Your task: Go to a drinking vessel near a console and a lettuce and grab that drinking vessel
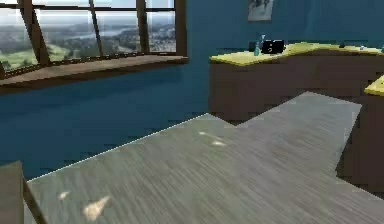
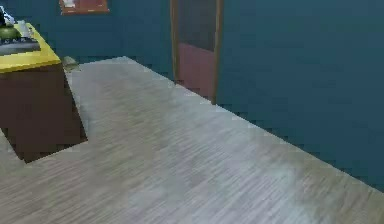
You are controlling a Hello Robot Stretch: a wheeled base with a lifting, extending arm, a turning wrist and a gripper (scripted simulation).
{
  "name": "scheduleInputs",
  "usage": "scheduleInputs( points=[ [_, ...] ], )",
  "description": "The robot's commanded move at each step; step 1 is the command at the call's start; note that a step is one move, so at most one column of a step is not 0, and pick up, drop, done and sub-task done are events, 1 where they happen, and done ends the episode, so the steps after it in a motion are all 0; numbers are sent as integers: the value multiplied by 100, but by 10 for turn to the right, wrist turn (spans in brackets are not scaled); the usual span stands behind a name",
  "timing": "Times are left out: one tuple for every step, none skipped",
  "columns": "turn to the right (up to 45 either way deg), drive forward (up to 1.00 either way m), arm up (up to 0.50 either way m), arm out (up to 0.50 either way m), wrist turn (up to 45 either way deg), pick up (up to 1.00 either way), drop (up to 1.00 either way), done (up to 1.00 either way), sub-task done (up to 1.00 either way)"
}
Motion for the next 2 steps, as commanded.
scheduleInputs(
  points=[
    [450, 0, 0, 0, 0, 0, 0, 0, 0],
    [30, 0, 0, 0, 0, 0, 0, 0, 0]
  ],
)
